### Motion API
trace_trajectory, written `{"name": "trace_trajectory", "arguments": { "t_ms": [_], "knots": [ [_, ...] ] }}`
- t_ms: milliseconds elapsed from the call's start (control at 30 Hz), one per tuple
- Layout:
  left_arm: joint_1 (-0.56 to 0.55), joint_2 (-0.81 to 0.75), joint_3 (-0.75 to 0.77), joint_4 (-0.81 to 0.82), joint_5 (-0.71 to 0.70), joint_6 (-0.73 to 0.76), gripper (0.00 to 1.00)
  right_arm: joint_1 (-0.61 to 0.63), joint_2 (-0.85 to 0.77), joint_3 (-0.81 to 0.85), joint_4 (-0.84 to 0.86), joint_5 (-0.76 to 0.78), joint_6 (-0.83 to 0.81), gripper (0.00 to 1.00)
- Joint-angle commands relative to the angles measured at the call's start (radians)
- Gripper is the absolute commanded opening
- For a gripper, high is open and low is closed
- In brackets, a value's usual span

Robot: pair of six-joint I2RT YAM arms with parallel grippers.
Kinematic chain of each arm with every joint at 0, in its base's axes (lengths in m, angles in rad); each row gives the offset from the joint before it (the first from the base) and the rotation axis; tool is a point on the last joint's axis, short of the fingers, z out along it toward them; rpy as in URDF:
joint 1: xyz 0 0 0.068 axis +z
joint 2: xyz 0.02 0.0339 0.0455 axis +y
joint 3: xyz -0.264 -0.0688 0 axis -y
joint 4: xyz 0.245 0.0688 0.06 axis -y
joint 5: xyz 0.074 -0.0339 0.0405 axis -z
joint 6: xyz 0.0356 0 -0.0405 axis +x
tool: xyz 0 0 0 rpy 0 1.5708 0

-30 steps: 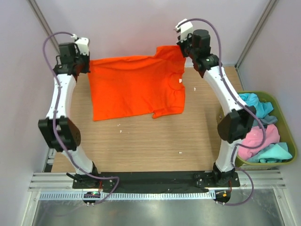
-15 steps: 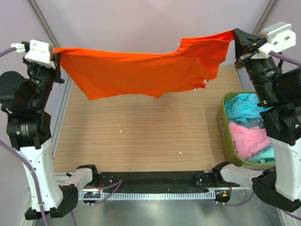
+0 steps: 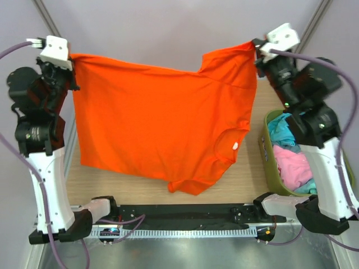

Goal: Fold and stack the t-shirts
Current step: Flatten the tshirt out

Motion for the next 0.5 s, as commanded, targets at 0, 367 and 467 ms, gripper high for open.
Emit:
{"name": "trace_trajectory", "arguments": {
  "t_ms": [0,367,467],
  "knots": [
    [0.001,0.072,-0.148,-0.034,-0.023,0.048,0.0,-0.005,0.034,-0.176,0.146,-0.002,-0.034,0.01],
    [0.001,0.253,-0.598,0.182,-0.032,0.103,0.0,-0.077,0.277,-0.564,0.449,-0.037,0.07,0.01],
    [0.002,0.371,-0.568,0.224,-0.026,0.085,0.0,-0.105,0.418,-0.473,0.485,-0.042,0.071,0.01]
  ]
}}
